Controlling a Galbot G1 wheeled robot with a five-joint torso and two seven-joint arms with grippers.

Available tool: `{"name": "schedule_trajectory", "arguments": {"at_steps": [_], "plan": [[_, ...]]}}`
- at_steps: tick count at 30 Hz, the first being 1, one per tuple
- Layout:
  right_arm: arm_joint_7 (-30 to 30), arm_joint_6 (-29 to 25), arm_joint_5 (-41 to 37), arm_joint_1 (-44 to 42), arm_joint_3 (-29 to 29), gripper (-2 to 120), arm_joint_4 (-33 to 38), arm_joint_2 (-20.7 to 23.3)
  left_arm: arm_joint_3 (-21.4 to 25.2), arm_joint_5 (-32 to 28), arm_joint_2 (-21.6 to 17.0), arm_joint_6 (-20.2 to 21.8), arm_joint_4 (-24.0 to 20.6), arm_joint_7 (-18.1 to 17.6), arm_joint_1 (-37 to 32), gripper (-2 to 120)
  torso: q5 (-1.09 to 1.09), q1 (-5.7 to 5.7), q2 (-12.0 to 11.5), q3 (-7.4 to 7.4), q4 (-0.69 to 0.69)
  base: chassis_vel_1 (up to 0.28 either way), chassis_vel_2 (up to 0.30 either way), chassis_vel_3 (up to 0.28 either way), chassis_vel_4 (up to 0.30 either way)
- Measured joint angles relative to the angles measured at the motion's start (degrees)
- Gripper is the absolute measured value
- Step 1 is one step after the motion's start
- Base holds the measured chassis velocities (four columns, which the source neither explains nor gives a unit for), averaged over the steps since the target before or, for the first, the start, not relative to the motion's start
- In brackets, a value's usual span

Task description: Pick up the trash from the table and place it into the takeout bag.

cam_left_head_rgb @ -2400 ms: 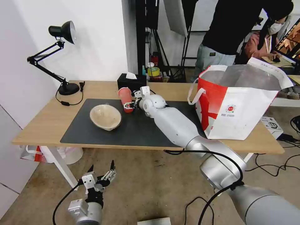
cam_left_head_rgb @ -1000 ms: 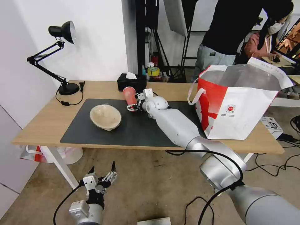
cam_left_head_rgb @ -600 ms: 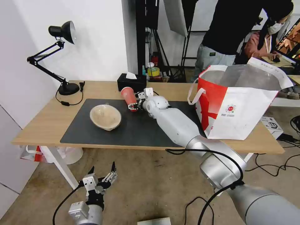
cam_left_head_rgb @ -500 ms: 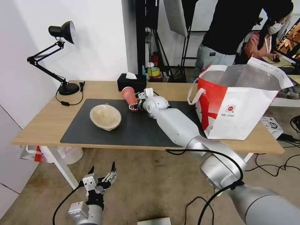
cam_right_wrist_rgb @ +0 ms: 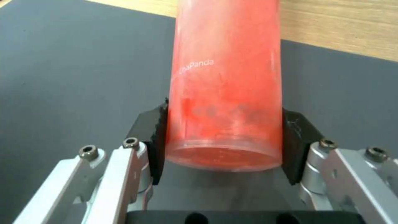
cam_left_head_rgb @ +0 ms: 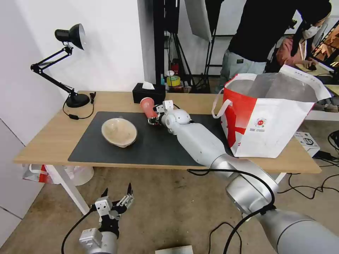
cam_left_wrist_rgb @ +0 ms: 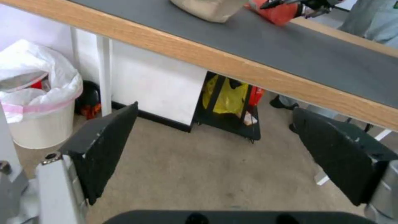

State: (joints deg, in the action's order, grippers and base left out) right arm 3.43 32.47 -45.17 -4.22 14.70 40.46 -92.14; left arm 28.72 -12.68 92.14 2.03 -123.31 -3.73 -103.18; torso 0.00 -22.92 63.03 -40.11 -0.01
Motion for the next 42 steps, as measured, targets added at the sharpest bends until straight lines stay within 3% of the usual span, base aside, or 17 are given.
{"name": "schedule_trajectory", "arguments": {"at_steps": [23,42], "plan": [[4.88,3.35,-3.5,-0.25,1.2,50,8.24,0.0,1.89,-1.97,-1.8,0.1,-0.48,-0.34,0.5,100,0.0,0.0,0.0,0.0,0.01,0.0,0.0,0.0,0.0],[12.17,7.14,-7.65,-1.81,0.69,50,25.93,0.0,3.14,-2.82,-2.6,0.14,-1.91,-0.56,-0.01,100,0.0,0.0,0.0,0.0,0.01,0.0,0.0,0.0,0.0]]}}
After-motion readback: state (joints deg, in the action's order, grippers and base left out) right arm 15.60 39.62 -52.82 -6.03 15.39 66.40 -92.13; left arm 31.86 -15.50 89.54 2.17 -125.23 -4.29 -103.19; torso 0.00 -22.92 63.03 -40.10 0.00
